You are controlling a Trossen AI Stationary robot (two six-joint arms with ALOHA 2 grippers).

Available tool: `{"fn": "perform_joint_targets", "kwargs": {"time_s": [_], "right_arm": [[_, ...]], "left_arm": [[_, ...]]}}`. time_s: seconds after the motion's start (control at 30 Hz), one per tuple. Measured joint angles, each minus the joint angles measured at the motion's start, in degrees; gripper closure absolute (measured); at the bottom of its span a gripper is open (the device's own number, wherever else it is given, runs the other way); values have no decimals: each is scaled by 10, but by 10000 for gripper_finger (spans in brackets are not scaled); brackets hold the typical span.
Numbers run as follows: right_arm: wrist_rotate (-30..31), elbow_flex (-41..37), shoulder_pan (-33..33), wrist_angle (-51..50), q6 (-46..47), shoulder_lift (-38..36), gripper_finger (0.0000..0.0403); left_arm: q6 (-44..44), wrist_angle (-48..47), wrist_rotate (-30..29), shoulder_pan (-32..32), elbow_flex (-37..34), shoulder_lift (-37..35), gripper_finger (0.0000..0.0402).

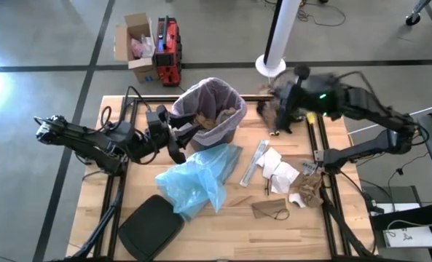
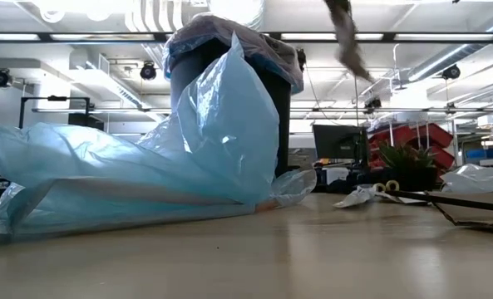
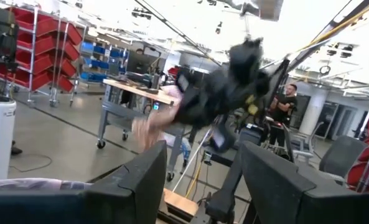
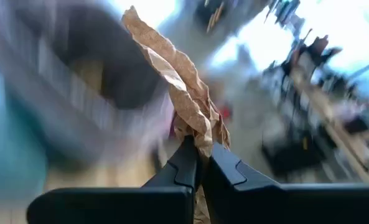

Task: Place trash/remove bag and relplace
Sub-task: Put the brown napkin into the trash bin

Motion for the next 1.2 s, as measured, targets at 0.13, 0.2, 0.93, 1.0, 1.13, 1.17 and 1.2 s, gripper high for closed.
{"fn": "perform_joint_targets", "kwargs": {"time_s": [0.13, 0.2, 0.93, 1.0, 1.13, 1.17, 1.2], "right_arm": [[-47, 23, 0, 175, 29, 11, 402], [-65, 27, 0, 261, 52, 24, 402], [-43, 54, 1, 291, 264, 263, 401], [-43, 54, 2, 278, 279, 281, 391], [-77, 54, 2, 244, 332, 297, 349], [-86, 54, 2, 234, 345, 298, 335], [-92, 54, 2, 226, 355, 299, 320]], "left_arm": [[0, -5, -1, 6, 0, -13, 208], [2, -8, -1, 5, 0, -23, 207], [11, -67, -1, 5, 0, -86, 206], [11, -73, -1, 5, 0, -83, 204], [10, -83, -1, 5, 0, -80, 201], [7, -86, -1, 5, 0, -80, 200], [3, -89, -1, 5, 0, -80, 200]]}}
